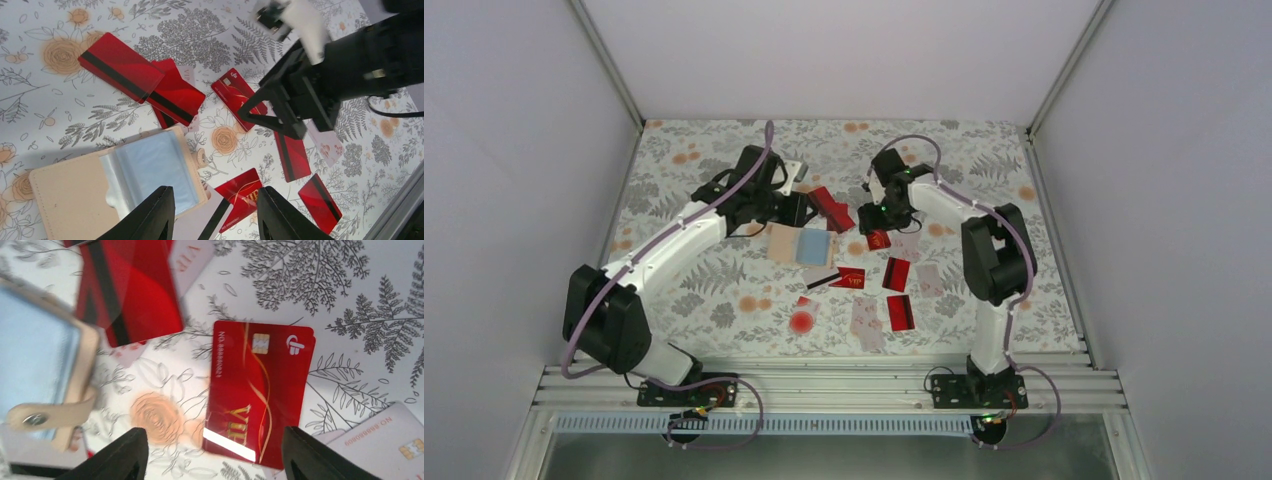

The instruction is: Put the credit cards into the card holder

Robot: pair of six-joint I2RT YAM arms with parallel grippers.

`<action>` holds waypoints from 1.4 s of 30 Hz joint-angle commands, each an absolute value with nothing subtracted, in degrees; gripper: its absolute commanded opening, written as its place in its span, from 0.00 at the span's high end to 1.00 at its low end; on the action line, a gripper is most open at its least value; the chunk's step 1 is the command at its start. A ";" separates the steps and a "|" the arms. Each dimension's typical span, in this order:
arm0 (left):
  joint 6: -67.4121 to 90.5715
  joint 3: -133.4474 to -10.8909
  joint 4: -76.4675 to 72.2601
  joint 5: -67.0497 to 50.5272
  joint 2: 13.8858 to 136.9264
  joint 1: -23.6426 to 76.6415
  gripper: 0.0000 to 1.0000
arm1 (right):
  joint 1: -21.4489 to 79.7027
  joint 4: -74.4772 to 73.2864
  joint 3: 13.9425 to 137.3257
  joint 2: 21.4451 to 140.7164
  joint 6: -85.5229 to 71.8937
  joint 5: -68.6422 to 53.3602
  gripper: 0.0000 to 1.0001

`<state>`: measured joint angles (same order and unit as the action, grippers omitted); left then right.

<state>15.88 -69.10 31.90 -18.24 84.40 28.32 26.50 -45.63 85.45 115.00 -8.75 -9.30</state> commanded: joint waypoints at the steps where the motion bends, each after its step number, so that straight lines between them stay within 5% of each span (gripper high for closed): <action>1: 16.84 -70.78 31.82 -17.57 87.33 28.48 0.57 | 26.92 -42.93 84.13 110.38 -11.98 -13.27 0.24; 7: 20.97 -76.57 35.59 -13.19 92.91 27.14 0.51 | 28.33 -42.66 93.89 116.47 -11.60 -11.87 0.04; 20: 23.50 -68.74 35.64 -12.24 86.55 20.97 0.38 | 33.77 -46.17 121.14 136.88 -6.16 0.50 0.03; 31: 23.03 -66.27 35.73 -12.81 84.54 20.21 0.36 | 36.58 -46.49 127.26 144.98 -1.75 3.62 0.19; 38: 23.00 -66.33 35.68 -12.83 84.55 20.14 0.36 | 38.05 -45.38 120.71 144.39 -0.64 4.50 0.36; 42: 23.02 -66.38 35.68 -12.74 84.42 20.12 0.36 | 38.06 -42.29 113.86 141.58 -2.46 2.72 0.37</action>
